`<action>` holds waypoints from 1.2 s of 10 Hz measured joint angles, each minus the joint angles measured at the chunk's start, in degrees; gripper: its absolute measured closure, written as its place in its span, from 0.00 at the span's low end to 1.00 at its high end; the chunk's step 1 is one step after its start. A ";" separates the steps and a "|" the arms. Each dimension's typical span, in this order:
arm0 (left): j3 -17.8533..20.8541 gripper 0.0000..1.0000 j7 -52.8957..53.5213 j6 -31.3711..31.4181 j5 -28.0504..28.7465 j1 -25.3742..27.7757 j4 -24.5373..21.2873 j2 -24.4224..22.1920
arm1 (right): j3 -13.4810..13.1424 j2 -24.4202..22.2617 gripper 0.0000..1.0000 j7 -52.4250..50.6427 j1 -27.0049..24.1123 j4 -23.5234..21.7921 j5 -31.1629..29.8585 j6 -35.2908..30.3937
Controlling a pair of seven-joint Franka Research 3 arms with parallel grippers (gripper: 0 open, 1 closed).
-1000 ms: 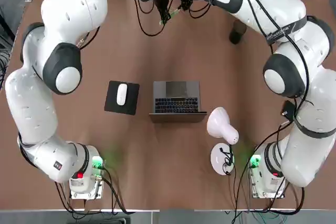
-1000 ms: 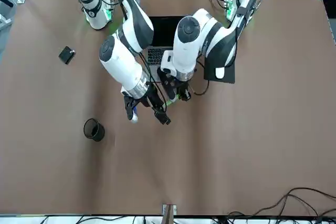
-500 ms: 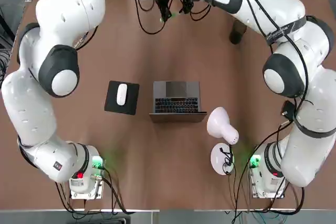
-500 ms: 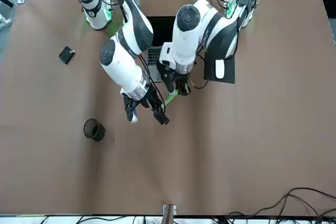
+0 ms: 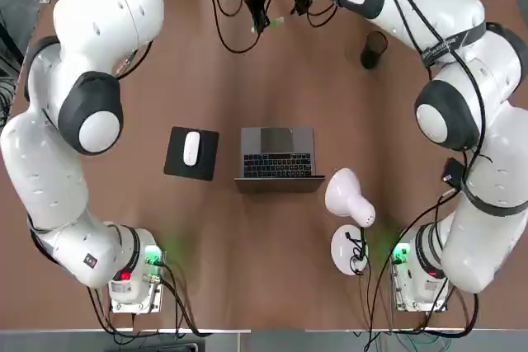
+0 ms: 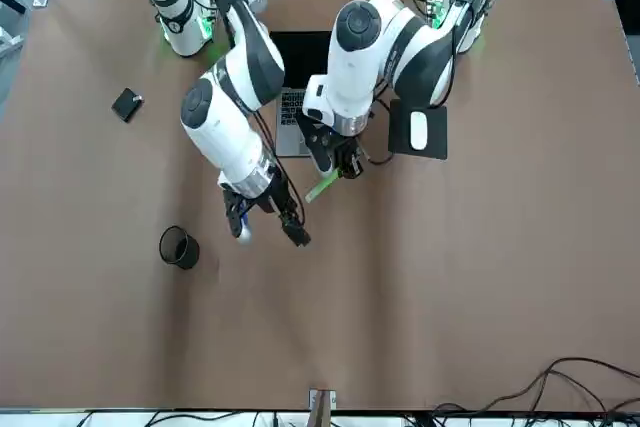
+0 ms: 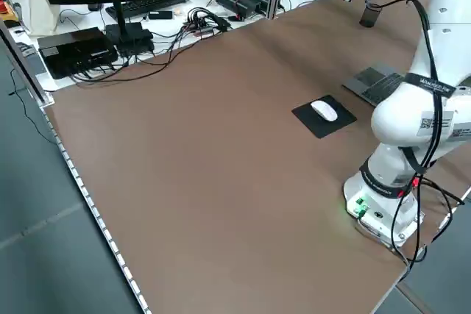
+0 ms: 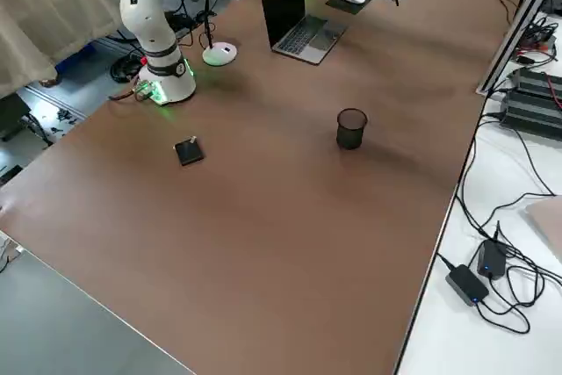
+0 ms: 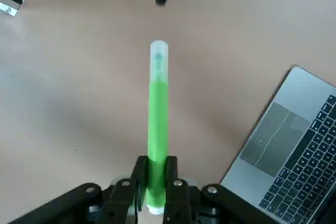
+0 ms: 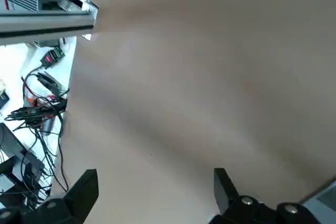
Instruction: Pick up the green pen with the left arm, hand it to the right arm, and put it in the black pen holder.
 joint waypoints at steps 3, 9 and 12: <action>0.00 0.82 0.00 -0.23 0.00 0.00 0.00 -0.03 | 0.20 -1.39 0.03 -2.73 -0.67 0.20 -0.28 -7.02; -0.07 0.82 -0.83 -0.22 0.00 -0.01 0.48 -0.51 | 1.73 -1.53 0.03 0.52 1.03 0.18 0.42 -12.20; -0.13 0.82 -1.55 -0.22 0.00 -0.21 0.78 -0.79 | 2.24 -1.54 0.09 2.91 2.56 0.18 0.44 -12.21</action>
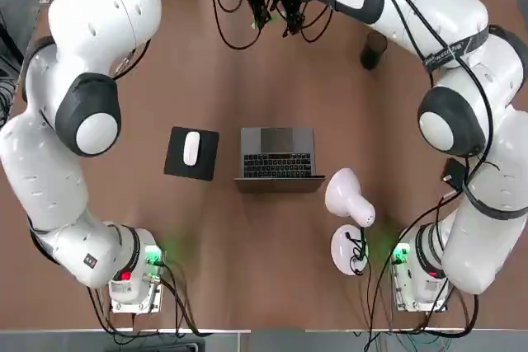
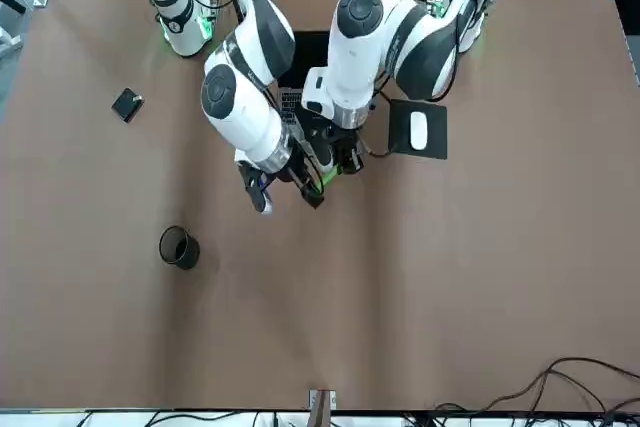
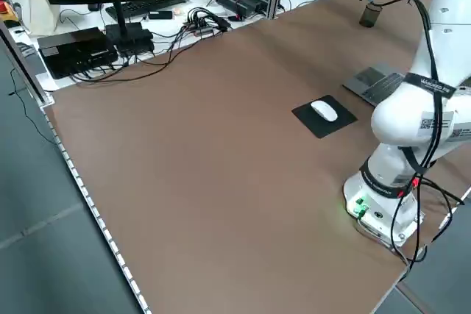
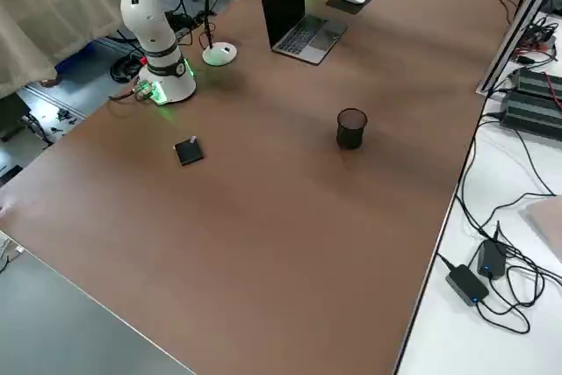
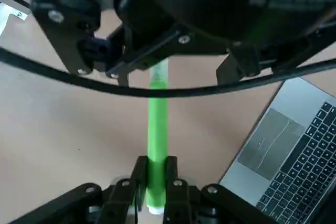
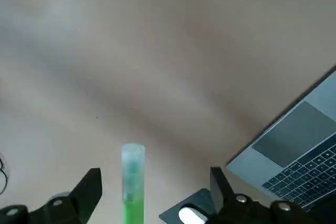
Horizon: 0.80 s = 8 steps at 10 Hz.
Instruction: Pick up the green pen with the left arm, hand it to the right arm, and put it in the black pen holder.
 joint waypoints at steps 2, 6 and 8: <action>0.00 0.82 -0.08 0.00 0.00 -0.01 0.00 0.00 | -0.14 0.00 0.15 0.04 -0.09 0.00 0.04 0.00; -0.06 0.82 -0.10 -0.07 0.00 -0.13 0.00 0.00 | -0.20 0.00 0.56 0.07 -0.14 0.01 1.67 0.11; -0.16 0.82 -0.18 -0.25 -0.01 -0.47 0.00 0.00 | -0.21 0.00 0.77 0.07 -0.17 0.18 1.75 0.69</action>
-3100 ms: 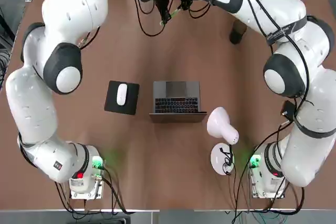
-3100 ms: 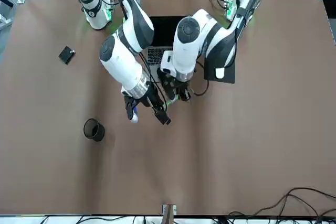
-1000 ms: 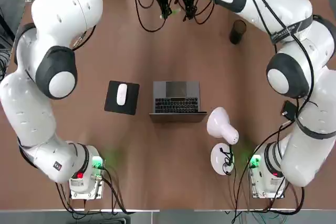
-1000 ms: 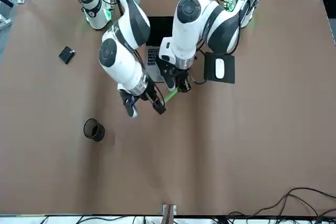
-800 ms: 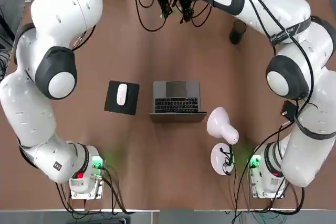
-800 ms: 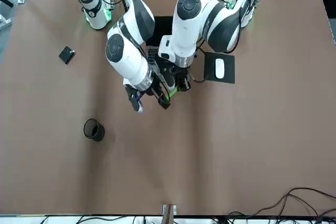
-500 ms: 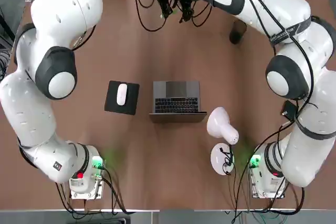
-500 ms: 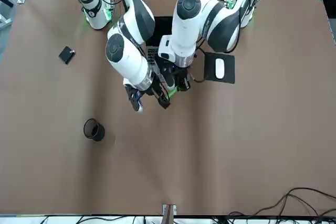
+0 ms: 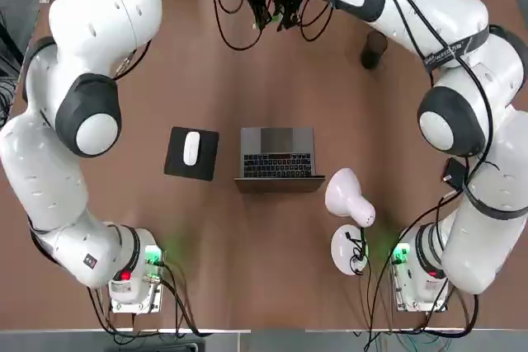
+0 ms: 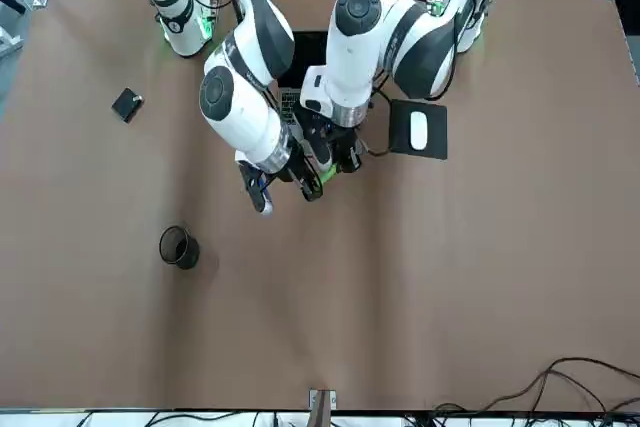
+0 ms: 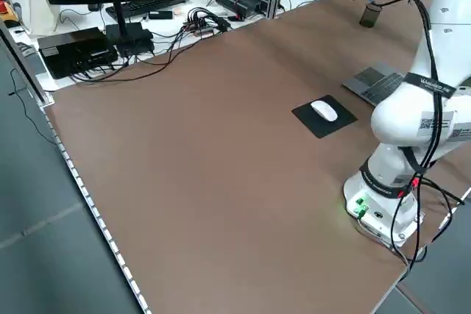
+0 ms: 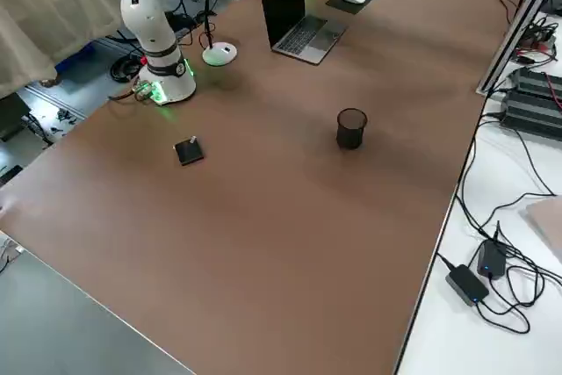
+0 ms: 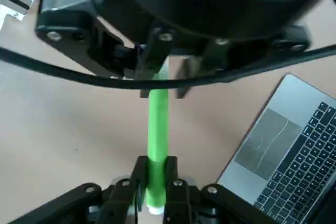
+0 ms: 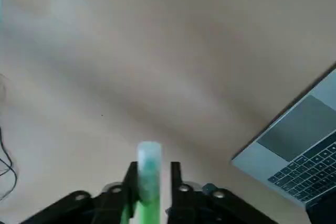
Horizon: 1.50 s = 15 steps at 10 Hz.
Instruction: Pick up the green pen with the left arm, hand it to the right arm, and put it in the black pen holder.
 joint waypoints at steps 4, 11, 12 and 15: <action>0.01 0.80 -1.38 -0.03 0.00 -0.12 0.04 -0.04 | -0.04 -0.01 0.82 0.35 -0.03 0.20 0.04 0.02; 0.68 0.00 -4.37 -5.26 0.00 1.43 0.74 -1.26 | -1.09 -0.85 0.82 -35.28 -8.34 1.14 -0.15 -2.46; 0.85 0.00 -5.71 -9.37 0.00 3.06 0.82 -2.27 | -1.14 -1.06 0.82 -45.52 -11.13 1.16 -0.15 -3.66; 0.99 0.00 -11.08 -17.93 0.00 9.52 0.90 -5.77 | -1.17 -1.11 0.82 -75.99 -17.81 0.91 -0.08 -5.35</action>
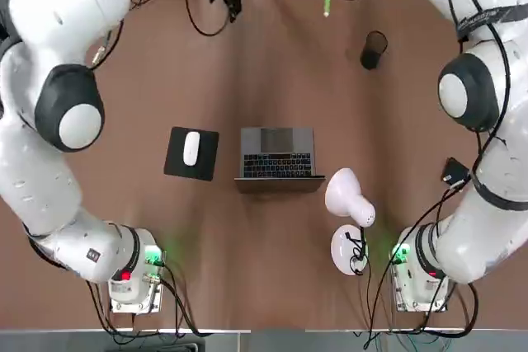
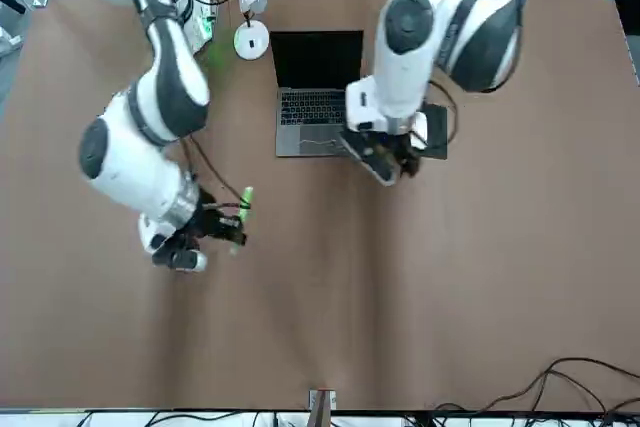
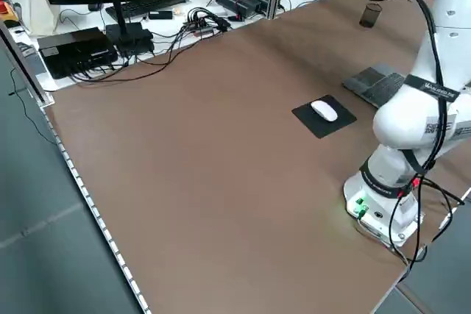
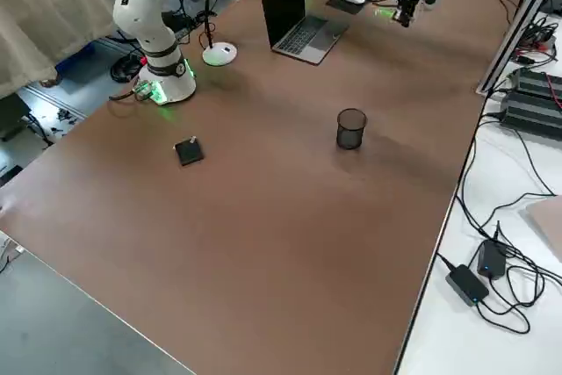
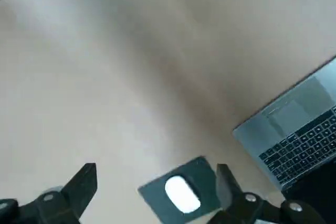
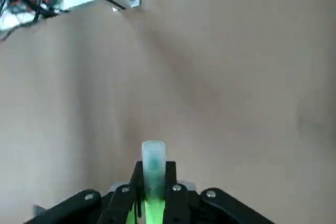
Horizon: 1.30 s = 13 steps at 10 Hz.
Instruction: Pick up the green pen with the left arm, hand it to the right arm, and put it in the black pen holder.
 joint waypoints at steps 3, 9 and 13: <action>0.07 0.00 -1.45 -4.86 -1.27 7.63 0.05 -4.57 | 0.04 0.04 0.82 -22.37 -4.20 -1.52 0.09 1.70; 1.71 0.00 -1.54 -7.01 -6.62 24.59 -1.23 -10.87 | 0.09 0.99 0.82 -68.82 -12.00 -10.43 20.88 12.77; 10.98 0.00 -0.26 -7.12 -7.70 23.07 -6.82 -16.82 | 0.11 2.18 0.82 -88.10 -17.12 -13.52 33.08 5.59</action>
